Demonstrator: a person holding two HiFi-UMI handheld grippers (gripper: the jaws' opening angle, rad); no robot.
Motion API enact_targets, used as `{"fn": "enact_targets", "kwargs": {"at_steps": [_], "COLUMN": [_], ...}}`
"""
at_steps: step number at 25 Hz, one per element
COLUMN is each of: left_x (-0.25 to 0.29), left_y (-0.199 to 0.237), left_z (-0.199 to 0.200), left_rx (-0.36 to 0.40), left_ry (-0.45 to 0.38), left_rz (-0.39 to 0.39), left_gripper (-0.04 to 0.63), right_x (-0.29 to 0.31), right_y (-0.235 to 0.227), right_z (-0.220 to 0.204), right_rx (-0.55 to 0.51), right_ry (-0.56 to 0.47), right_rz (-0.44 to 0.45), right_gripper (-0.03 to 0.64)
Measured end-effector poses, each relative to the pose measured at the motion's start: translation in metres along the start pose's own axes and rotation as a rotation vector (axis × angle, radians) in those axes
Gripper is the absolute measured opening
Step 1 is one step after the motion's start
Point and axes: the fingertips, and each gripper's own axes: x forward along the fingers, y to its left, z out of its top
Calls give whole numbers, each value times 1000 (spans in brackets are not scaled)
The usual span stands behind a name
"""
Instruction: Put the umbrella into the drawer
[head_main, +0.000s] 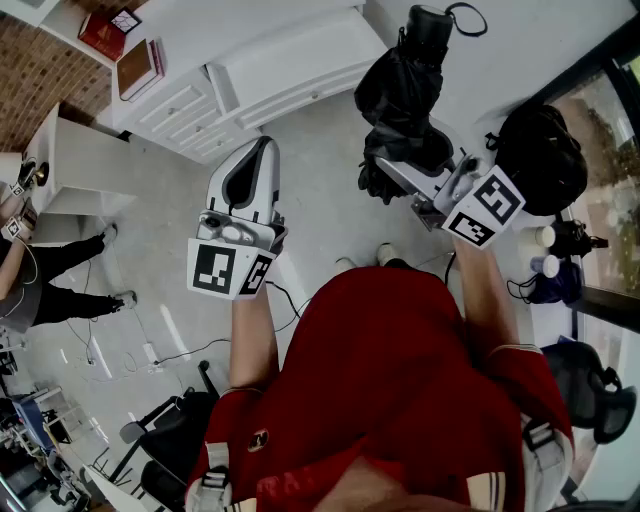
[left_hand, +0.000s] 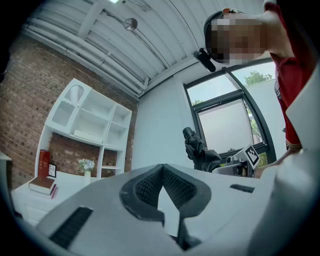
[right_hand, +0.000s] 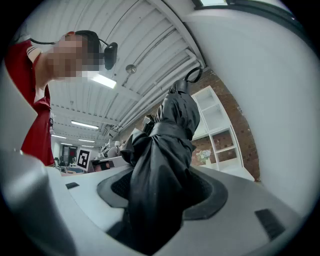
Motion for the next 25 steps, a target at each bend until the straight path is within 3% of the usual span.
{"fn": "enact_targets", "kwargs": {"at_steps": [5, 14, 20, 25], "left_x": [-11, -26, -7, 35], "left_y": [11, 46, 84, 132], "left_z": [1, -8, -20, -39], "left_rx": [-4, -14, -16, -6], "left_ry": [-18, -24, -11, 15], "left_rz": [5, 41, 76, 128], "left_gripper": [6, 6, 6, 6], "right_x": [8, 25, 54, 101], "right_y": [11, -5, -47, -107], "right_z": [-2, -5, -9, -21], "right_rx": [22, -44, -54, -62], "right_ry": [-22, 1, 0, 14], "right_rz": [18, -25, -29, 18], "right_gripper": [265, 265, 265, 265]}}
